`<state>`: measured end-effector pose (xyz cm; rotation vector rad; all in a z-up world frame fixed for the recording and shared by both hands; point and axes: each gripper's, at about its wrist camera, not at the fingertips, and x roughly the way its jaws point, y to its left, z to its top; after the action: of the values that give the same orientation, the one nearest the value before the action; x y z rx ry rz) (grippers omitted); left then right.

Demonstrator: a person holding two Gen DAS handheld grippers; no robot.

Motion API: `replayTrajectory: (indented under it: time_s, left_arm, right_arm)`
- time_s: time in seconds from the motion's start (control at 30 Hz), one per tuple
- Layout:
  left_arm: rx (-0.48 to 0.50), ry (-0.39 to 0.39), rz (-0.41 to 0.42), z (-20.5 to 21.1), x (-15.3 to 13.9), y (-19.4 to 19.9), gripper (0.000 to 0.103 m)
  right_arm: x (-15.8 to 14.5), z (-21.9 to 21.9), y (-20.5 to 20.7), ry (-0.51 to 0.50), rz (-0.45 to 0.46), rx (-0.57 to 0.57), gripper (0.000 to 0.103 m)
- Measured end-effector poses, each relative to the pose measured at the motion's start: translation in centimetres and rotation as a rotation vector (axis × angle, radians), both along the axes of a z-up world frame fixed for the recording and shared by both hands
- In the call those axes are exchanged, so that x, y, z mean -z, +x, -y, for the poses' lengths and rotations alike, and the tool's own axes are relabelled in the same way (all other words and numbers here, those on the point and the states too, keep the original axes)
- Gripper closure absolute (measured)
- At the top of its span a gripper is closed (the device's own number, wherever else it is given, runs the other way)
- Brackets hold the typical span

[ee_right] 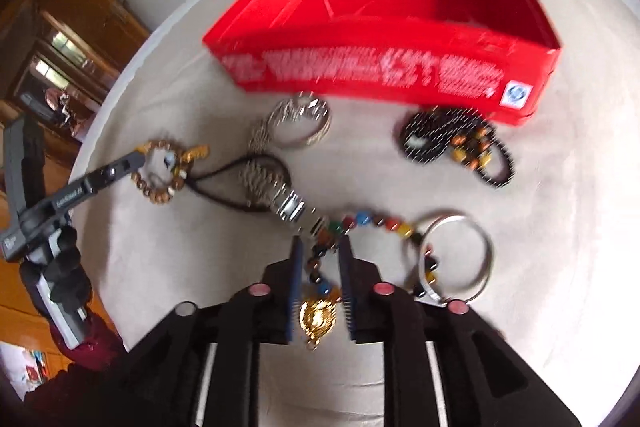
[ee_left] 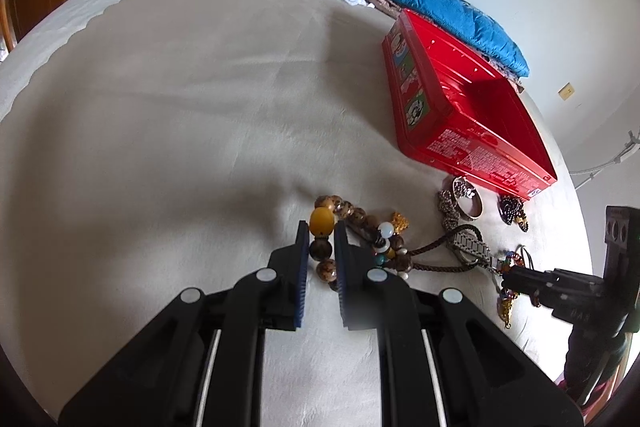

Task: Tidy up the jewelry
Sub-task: 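Grasp the gold pendant with the left tool while the right tool grasps the multicolour bead bracelet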

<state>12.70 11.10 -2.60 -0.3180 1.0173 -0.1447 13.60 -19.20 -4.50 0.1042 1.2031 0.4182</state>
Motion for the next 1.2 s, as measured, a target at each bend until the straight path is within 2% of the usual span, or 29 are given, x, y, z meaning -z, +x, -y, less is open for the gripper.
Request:
replayTrajectory:
  time_s: [0.1, 0.13, 0.17, 0.23, 0.37, 0.57, 0.77, 0.97, 1.2]
  left_arm:
    - [-0.007, 0.018, 0.007, 0.0, -0.3, -0.4, 0.09]
    - [-0.008, 0.02, 0.012, 0.0, -0.5, -0.6, 0.088]
    - [-0.009, 0.022, 0.018, 0.0, -0.8, -0.8, 0.082]
    - [-0.015, 0.032, 0.034, 0.1, -1.3, -1.1, 0.077]
    - [-0.004, 0.036, 0.067, 0.8, -2.4, -1.8, 0.074]
    - [0.125, 0.012, 0.059, 4.8, -2.7, -2.8, 0.074]
    - [0.274, -0.005, 0.004, 10.4, -1.1, -3.6, 0.074]
    - [0.353, -0.003, -0.04, 14.5, 0.4, -4.1, 0.074]
    - [0.39, 0.034, -0.067, 18.2, 1.2, -4.1, 0.074]
  right_arm:
    - [0.3, -0.7, -0.3, -0.038, 0.023, -0.008, 0.077]
    - [0.3, -0.7, -0.4, -0.047, 0.03, -0.007, 0.08]
    - [0.3, -0.8, -0.4, -0.054, 0.036, -0.002, 0.088]
    - [0.3, -0.5, -0.4, -0.051, 0.037, 0.004, 0.094]
    - [-0.1, 1.1, -0.8, 0.008, 0.034, 0.015, 0.096]
    - [-2.6, 2.4, -1.7, 0.056, 0.104, 0.032, 0.096]
    - [-4.1, 4.0, -2.3, 0.079, 0.142, 0.077, 0.096]
    - [-5.9, 6.4, -4.0, 0.091, 0.198, 0.12, 0.096]
    - [-6.9, 8.8, -5.3, 0.103, 0.233, 0.163, 0.096]
